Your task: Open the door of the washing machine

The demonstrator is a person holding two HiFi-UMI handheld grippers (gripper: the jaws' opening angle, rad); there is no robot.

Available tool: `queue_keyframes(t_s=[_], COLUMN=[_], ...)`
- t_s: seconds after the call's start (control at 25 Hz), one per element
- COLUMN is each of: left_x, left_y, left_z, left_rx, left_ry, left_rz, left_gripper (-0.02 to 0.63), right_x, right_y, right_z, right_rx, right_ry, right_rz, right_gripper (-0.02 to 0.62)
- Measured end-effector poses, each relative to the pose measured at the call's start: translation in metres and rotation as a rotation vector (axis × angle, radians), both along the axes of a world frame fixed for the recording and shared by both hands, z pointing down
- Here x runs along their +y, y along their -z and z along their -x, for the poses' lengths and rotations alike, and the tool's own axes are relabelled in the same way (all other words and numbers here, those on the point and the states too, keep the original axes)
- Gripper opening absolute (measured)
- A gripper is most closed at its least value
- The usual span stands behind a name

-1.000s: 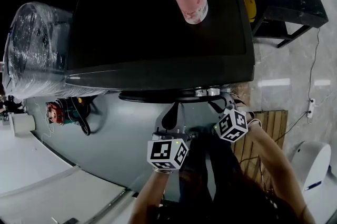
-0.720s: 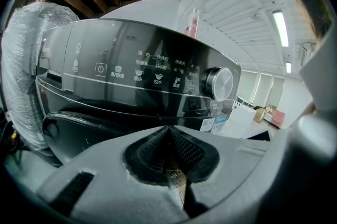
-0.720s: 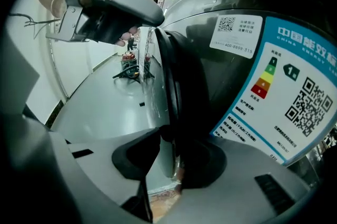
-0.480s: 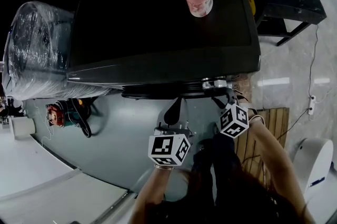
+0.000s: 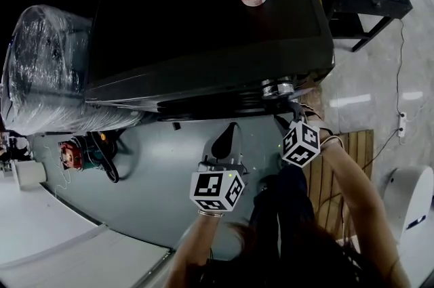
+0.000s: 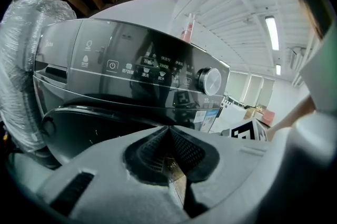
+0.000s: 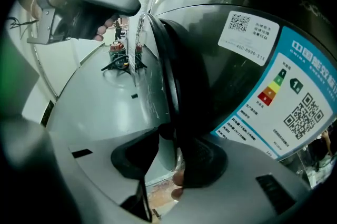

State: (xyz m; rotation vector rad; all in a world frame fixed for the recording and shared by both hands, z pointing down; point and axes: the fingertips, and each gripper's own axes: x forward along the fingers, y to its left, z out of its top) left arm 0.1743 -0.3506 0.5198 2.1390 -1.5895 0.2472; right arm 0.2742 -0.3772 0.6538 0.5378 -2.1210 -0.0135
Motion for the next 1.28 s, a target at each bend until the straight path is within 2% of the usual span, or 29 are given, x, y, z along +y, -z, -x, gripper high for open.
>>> queue_keyframes(t_s=[0.6,0.68,0.76,0.84,0.92,1.04,1.28], left_x=[0.015,0.021,0.045,0.08,0.096,0.104,0.116], left_y=[0.001,0.0,-0.005,-0.018,-0.024,-0.022,-0.005], left_z=[0.028,0.031,0.035,0.038,0.043,0.048,0.044], left_rx=[-0.001,-0.007,-0.042,-0.078,-0.08,-0.055,-0.033], left_ry=[0.002,0.002,-0.013,-0.036,-0.026,0.001,-0.026], left_rz=[-0.011,-0.013,-0.012,0.013,0.018,0.018,-0.021], left_gripper=[0.012,0.012,0.012,0.012,0.012,0.012,0.012], right_x=[0.003,0.029,0.078,0.121,0.146,0.159,0.168], right_y=[-0.004,-0.006,-0.01,-0.012,-0.013,-0.014,-0.014], right_z=[-0.001,0.0,0.005,0.009,0.014,0.021,0.024], right_rx=[0.058,0.045,-0.031,-0.136,-0.181,-0.177,-0.157], right_ry=[-0.053,0.012,0.047,0.006,-0.022,-0.076,-0.17], right_rz=[-0.016,0.01,0.035,0.057,0.054,0.035,0.041], right_gripper=[0.133,0.123,0.094,0.097,0.097,0.097,0.095])
